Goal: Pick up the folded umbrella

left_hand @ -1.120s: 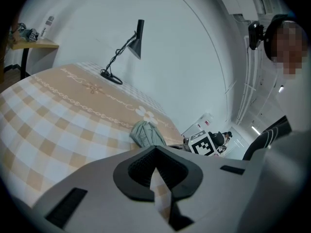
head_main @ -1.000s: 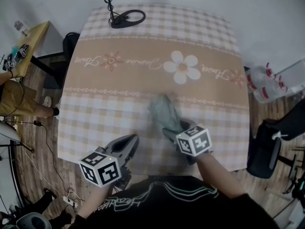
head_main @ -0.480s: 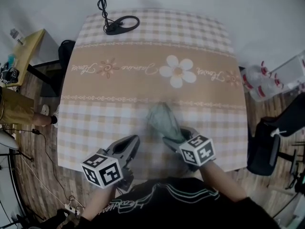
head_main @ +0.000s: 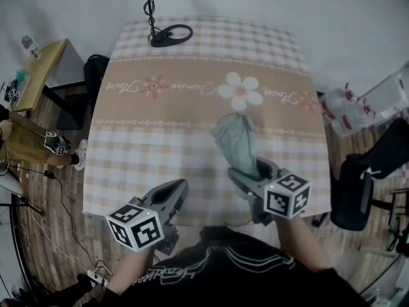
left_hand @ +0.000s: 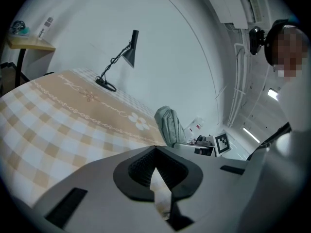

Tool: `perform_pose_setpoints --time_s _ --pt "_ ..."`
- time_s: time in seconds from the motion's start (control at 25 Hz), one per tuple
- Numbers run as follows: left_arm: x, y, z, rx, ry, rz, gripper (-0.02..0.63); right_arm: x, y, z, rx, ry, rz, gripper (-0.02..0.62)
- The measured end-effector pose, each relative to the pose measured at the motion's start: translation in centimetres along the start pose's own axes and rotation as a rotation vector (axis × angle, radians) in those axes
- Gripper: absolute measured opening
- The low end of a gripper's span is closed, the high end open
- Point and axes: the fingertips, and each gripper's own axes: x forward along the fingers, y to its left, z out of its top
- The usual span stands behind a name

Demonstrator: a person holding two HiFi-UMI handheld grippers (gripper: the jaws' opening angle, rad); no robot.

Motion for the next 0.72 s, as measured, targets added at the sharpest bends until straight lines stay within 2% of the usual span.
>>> perform_pose_setpoints --time_s 0.2,0.72 --pt "-2.0 -2.3 -0.3 0.035 -0.023 -0.041 -0.003 -3.4 3.7 1.1 0.067 -0.118 0.062 0.281" --pt "-7.0 -9.1 -2.3 0.140 -0.073 -0.138 -0.003 -10.7 10.6 -0.9 -0.014 -0.233 0.058 0.281"
